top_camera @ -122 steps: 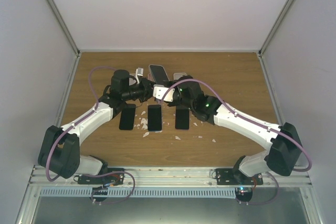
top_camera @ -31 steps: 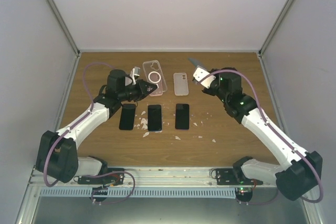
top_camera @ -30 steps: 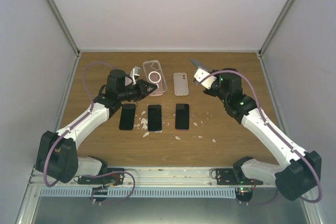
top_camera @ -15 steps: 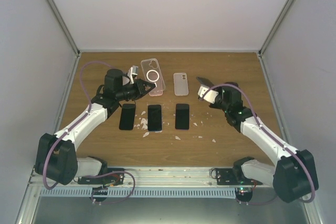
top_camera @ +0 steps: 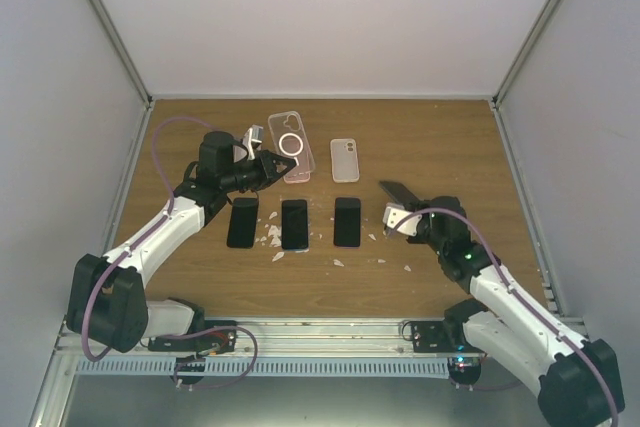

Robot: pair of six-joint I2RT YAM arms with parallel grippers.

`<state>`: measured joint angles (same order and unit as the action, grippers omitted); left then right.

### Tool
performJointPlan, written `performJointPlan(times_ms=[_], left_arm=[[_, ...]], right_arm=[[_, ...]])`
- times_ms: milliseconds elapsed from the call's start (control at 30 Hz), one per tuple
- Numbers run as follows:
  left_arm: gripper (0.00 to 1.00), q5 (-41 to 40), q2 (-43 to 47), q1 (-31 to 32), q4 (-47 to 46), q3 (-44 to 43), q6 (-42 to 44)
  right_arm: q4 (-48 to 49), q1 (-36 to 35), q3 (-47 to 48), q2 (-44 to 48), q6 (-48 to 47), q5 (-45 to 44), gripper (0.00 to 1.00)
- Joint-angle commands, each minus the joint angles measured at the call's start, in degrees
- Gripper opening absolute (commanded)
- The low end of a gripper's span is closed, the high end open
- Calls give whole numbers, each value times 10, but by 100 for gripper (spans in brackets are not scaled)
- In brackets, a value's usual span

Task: Take the phone out of the phone case
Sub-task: Place the phone at the center of the board.

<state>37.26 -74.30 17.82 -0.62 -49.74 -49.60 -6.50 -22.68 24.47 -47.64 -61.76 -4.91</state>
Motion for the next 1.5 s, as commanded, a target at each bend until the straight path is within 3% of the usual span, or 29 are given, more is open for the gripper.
performJointPlan(times_ms=[0,567,767,967,1400,1467], left_arm=[[0,0,2,-4,-38,-4,-4],[0,-1,0,-4,-47,-2,-12],[0,-2,-1,-4,-45,-4,-9],[0,-3,1,-4,-42,-2,-7],[0,-2,-6,-4,-41,-8,-5],[0,-1,-6,-4,-41,-8,-4]], right_arm=[[-5,-25,-26,33,-15,-34,0],[-60,-129,-104,57,19,-160,1],[-55,-136,-132,57,18,-151,14],[-65,-144,-136,61,24,-140,17],[-80,-151,-133,62,32,-126,35],[-91,-151,-120,61,48,-121,43]])
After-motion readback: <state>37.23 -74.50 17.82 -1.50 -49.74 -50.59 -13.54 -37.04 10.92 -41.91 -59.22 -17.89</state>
